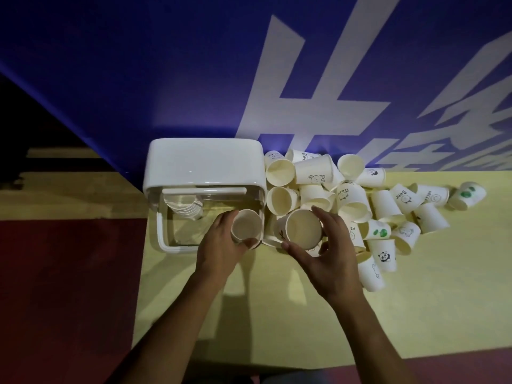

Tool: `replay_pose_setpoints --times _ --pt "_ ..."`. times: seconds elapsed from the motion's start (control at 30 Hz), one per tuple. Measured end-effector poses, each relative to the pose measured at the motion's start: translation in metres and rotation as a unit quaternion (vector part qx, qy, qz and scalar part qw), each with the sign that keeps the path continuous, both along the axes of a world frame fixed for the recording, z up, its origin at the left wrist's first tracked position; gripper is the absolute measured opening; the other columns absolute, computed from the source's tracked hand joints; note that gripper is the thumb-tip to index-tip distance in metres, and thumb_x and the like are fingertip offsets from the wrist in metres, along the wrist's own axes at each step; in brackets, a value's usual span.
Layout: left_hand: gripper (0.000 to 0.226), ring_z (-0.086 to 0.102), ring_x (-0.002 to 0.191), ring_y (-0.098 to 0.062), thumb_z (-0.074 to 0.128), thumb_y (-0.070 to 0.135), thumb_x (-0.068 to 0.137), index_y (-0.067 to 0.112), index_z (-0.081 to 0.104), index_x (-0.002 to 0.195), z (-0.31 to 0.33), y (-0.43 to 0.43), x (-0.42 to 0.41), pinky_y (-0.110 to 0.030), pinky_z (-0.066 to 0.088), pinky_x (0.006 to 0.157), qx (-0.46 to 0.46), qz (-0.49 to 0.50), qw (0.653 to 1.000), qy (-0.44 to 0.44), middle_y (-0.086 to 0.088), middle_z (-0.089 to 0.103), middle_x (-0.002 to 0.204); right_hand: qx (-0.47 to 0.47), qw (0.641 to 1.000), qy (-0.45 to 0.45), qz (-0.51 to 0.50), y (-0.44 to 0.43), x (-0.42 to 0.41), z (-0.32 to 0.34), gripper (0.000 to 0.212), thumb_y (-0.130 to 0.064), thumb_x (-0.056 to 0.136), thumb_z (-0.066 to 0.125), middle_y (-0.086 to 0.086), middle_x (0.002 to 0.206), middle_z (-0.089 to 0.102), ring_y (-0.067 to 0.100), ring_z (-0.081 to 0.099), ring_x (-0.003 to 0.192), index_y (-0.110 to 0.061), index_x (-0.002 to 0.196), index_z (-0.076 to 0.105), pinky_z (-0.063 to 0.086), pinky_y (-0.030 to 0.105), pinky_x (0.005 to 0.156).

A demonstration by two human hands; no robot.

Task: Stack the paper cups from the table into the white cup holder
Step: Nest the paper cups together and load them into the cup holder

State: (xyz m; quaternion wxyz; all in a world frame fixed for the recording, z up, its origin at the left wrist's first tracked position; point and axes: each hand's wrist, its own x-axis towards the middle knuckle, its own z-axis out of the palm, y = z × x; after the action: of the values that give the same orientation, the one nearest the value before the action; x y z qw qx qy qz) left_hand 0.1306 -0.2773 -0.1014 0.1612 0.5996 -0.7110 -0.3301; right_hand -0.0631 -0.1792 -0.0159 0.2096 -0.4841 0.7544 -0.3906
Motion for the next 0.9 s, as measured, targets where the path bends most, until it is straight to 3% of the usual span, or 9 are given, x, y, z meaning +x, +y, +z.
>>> replay_pose_setpoints --times 0.2,0.27,0.33,0.43,0.5,0.6,0.7,0.83,0.9 --pt "0.096 0.05 0.133 -0.015 0.089 0.047 0.072 0.027 0.037 0.151 0.0 -0.004 0.01 -0.036 0.049 0.105 0.063 -0.02 0.997 0.041 0.005 0.047 0.151 -0.029 0.997 0.007 0.072 -0.025 0.026 0.004 0.08 -0.047 0.071 0.089 -0.009 0.132 0.057 0.008 0.057 0.114 -0.017 0.138 0.056 0.05 0.021 0.081" --pt "0.095 0.048 0.136 -0.012 0.085 0.036 0.079 0.027 0.029 0.155 0.0 -0.002 0.021 -0.033 0.046 0.106 0.093 -0.008 0.993 0.07 0.007 0.043 0.154 -0.022 0.995 0.008 0.097 -0.035 0.035 0.001 0.077 -0.042 0.072 0.091 -0.017 0.133 0.053 -0.001 0.053 0.118 -0.02 0.138 0.056 0.048 0.016 0.084" --pt "0.081 0.052 0.131 -0.012 0.078 0.024 0.087 0.027 0.034 0.154 0.0 0.001 0.032 -0.028 0.045 0.1 0.097 0.01 0.991 0.09 0.007 0.048 0.149 -0.006 0.993 0.011 0.118 -0.042 0.041 -0.006 0.076 -0.045 0.072 0.089 -0.025 0.13 0.05 -0.01 0.05 0.115 -0.025 0.137 0.056 0.046 0.011 0.085" --pt "0.048 0.056 0.128 -0.01 0.061 0.024 0.1 0.027 0.049 0.147 0.011 0.005 0.037 -0.02 0.042 0.095 0.098 0.057 0.983 0.147 0.009 0.056 0.142 0.03 0.989 0.031 0.142 -0.049 0.047 -0.025 0.081 -0.053 0.07 0.087 -0.019 0.137 0.053 0.002 0.056 0.12 -0.026 0.14 0.055 0.051 0.02 0.09" --pt "0.04 0.056 0.128 -0.009 0.051 0.029 0.106 0.027 0.053 0.146 0.019 0.003 0.032 -0.016 0.041 0.097 0.112 0.078 0.974 0.183 0.009 0.059 0.141 0.046 0.986 0.047 0.156 -0.053 0.05 -0.04 0.084 -0.055 0.07 0.087 -0.015 0.139 0.054 0.008 0.057 0.123 -0.025 0.141 0.055 0.052 0.025 0.092" --pt "0.042 0.053 0.131 -0.009 0.042 0.033 0.109 0.028 0.049 0.15 0.024 -0.004 0.022 -0.022 0.038 0.104 0.113 0.046 0.978 0.169 0.008 0.056 0.146 0.082 0.981 0.05 0.17 -0.06 0.051 -0.059 0.083 -0.055 0.075 0.085 -0.01 0.142 0.056 0.012 0.053 0.128 -0.023 0.144 0.053 0.049 0.029 0.101" --pt "0.043 0.052 0.135 -0.015 0.039 0.03 0.11 0.032 0.046 0.152 0.016 -0.009 0.018 -0.02 0.037 0.101 0.105 -0.002 0.987 0.118 0.005 0.054 0.15 0.109 0.977 0.055 0.177 -0.063 0.049 -0.074 0.082 -0.049 0.081 0.082 -0.007 0.15 0.052 0.014 0.049 0.136 -0.024 0.15 0.047 0.045 0.035 0.109" --pt "0.045 0.06 0.126 -0.02 0.04 0.026 0.109 0.035 0.043 0.153 0.004 -0.006 0.018 -0.028 0.047 0.097 0.108 -0.027 0.99 0.084 -0.001 0.062 0.142 0.12 0.974 0.017 0.192 -0.061 0.045 -0.079 0.078 -0.04 0.086 0.08 -0.007 0.154 0.047 0.014 0.048 0.137 -0.025 0.153 0.044 0.046 0.036 0.108" --pt "0.045 0.064 0.117 -0.02 0.042 0.027 0.109 0.037 0.042 0.153 0.001 -0.004 0.019 -0.028 0.048 0.09 0.115 -0.018 0.989 0.087 -0.004 0.067 0.134 0.13 0.971 -0.002 0.201 -0.063 0.043 -0.077 0.077 -0.033 0.087 0.08 -0.009 0.155 0.046 0.015 0.053 0.128 -0.027 0.154 0.042 0.049 0.036 0.103"
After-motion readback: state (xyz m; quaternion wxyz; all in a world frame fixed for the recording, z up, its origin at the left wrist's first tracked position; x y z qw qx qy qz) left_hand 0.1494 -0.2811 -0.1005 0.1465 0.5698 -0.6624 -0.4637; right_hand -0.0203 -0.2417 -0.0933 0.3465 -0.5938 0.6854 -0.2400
